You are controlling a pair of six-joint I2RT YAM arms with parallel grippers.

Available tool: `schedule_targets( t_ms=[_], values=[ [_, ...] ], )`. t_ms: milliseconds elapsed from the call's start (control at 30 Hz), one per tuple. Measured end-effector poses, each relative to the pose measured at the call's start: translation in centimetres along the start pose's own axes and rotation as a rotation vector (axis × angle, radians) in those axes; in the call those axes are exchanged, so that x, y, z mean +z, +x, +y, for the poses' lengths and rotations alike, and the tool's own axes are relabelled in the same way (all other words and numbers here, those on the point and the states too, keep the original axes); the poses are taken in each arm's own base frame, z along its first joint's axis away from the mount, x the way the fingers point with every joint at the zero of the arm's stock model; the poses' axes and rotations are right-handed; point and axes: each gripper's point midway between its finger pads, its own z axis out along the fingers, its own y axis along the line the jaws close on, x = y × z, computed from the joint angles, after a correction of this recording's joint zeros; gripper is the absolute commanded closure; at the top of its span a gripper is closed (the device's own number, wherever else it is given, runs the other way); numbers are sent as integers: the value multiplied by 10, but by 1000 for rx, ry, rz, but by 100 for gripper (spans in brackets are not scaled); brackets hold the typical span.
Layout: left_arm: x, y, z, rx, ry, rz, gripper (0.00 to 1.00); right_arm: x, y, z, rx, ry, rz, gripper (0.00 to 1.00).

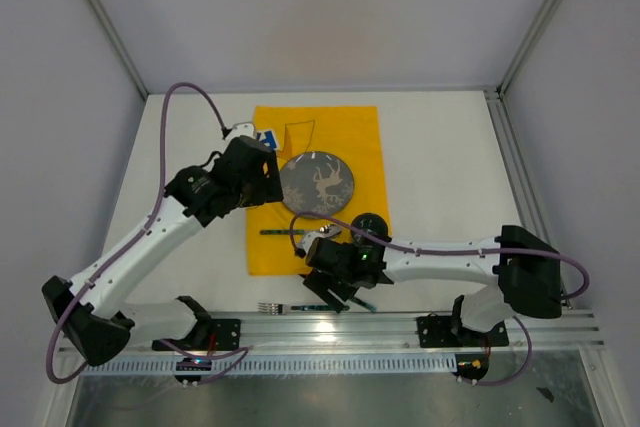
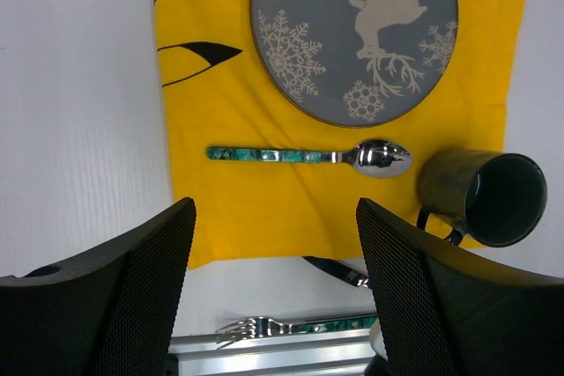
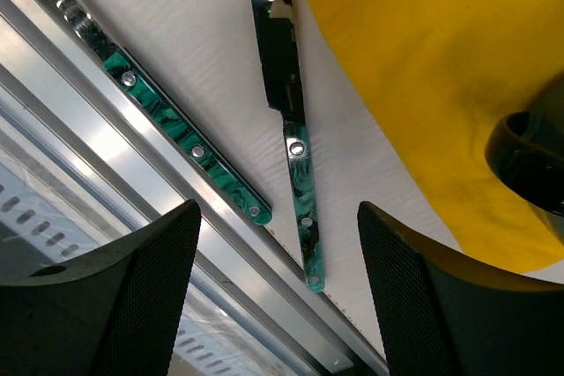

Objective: Set the dinner table for one person

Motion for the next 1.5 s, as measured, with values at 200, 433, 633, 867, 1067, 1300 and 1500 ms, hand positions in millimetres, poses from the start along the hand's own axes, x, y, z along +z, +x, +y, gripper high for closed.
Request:
schedule_targets(
  t_ms=[200, 433, 633, 867, 1067, 1300, 1500],
  values=[
    [-19, -12, 4, -26, 33, -69, 22, 10, 22, 2, -19, 26, 104, 25],
    [-21, -14, 5, -26, 30, -80, 22, 6, 36, -3, -19, 59, 158, 34],
    [-25, -15, 7, -31, 37, -88, 22, 16, 36, -8, -22, 112, 208, 40],
    [-36, -17, 11, -46, 52, -117, 22, 16, 37, -15, -31, 154, 219, 59],
    [-39, -15, 16, -48, 48, -121, 22, 16, 32, -15, -36, 160, 211, 59],
    [-41, -16, 21, -46, 33, -134, 21, 16, 33, -11, -37, 136, 218, 53],
    [-41, -17, 24, -42, 16, -140, 22, 16, 34, -8, -36, 115, 227, 53]
  ],
)
